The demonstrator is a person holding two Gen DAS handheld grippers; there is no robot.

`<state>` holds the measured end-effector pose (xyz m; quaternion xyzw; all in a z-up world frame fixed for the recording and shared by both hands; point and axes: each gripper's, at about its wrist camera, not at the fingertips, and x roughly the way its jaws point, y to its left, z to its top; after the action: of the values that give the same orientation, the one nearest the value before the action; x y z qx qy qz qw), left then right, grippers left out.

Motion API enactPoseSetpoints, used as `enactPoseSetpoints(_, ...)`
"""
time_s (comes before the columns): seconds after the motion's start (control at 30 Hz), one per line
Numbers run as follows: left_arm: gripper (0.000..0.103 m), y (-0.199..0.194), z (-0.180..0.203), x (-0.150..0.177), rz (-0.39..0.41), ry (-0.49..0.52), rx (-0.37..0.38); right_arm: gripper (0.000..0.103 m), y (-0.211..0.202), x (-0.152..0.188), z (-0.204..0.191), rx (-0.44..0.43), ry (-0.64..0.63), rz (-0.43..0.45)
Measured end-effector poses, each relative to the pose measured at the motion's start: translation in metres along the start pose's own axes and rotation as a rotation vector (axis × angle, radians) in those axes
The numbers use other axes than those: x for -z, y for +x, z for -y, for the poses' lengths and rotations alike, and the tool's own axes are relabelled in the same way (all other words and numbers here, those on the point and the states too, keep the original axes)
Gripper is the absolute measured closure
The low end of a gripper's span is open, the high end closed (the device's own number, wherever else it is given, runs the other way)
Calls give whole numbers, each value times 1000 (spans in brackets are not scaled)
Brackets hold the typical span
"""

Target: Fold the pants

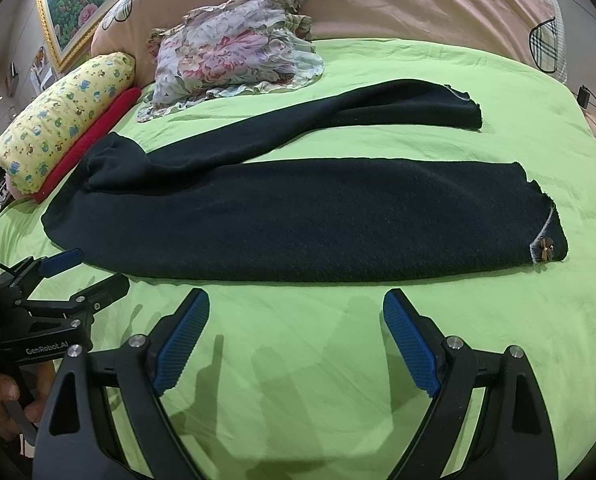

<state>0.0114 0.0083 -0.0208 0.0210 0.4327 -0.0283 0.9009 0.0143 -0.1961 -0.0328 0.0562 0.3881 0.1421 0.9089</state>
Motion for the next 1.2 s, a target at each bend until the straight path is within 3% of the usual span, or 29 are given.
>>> enactPoseSetpoints(1.2,6,4,0,-4,-11,-1,21,14,1,-1,0,-9,5,1)
